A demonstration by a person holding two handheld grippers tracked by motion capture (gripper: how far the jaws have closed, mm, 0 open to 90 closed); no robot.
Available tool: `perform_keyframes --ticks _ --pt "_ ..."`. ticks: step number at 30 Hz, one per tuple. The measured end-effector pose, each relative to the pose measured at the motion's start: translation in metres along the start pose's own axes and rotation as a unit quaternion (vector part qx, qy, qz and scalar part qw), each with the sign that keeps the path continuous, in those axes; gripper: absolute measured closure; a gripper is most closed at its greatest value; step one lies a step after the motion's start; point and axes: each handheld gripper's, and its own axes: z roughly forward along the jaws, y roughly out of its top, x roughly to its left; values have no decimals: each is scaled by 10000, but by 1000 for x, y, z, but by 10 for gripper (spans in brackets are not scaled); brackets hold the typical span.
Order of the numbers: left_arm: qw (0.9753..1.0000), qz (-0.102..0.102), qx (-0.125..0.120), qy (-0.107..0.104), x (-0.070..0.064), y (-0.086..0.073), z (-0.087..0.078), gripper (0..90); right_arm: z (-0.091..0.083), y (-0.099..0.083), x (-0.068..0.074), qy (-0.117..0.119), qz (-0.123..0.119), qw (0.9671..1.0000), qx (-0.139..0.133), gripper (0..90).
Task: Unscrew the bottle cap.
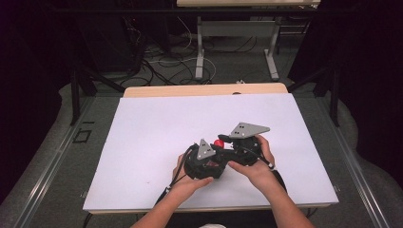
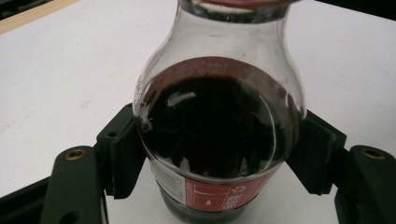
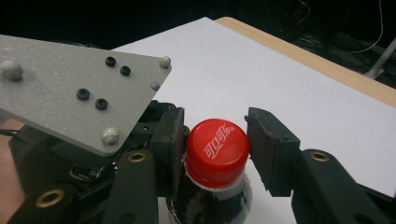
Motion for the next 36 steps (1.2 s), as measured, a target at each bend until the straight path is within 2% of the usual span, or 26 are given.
perform_keyframes --ticks 4,9,12,13,14,16,18,20,21,24,25,27,30,32,33,35,36 --pt "10000 -3 13 -16 -2 0 -2 300 3 -1 2 -48 -149 9999 13 599" --pt "10000 36 53 -46 0 -1 -5 300 5 -1 4 49 -175 9998 -32 607" --pt "9997 74 167 -179 2 -1 -9 300 4 0 4 161 -174 9997 -36 611" --pt "9999 37 47 -151 1 -1 -8 301 4 0 4 193 -177 9997 -33 611" --pt "9998 38 49 -188 1 -2 -9 301 3 1 3 251 -210 9995 38 612" --pt "9995 91 111 -271 2 -1 -13 301 3 1 3 354 -231 9991 -21 612" --pt "9995 60 67 -309 2 -2 -15 301 2 3 3 453 -306 9985 3 613" --pt "9992 94 125 -373 2 -2 -17 301 1 4 3 496 -316 9983 43 613" --pt "9991 114 70 -396 3 -2 -18 301 1 6 2 637 -327 9974 58 614" --pt "9988 92 107 -460 3 -3 -21 301 1 8 1 839 -425 9955 82 615" --pt "9989 161 51 -445 3 -4 -23 301 1 9 1 912 -473 9946 127 615" --pt "9983 208 126 -530 4 -5 -27 301 2 12 0 1093 -538 9924 174 615" --pt "9984 204 74 -521 4 -7 -27 300 4 14 -2 1375 -720 9875 267 615" --pt "9977 272 195 -591 5 -9 -30 300 6 14 -4 1538 -739 9848 322 615" --pt "9981 234 105 -555 4 -11 -29 300 6 15 -4 1598 -742 9836 389 615" --pt "9980 227 85 -580 4 -13 -30 300 9 17 -6 1742 -859 9799 456 615" --pt "9980 227 85 -580 4 -13 -30 300 9 17 -6 1742 -859 9799 456 615"
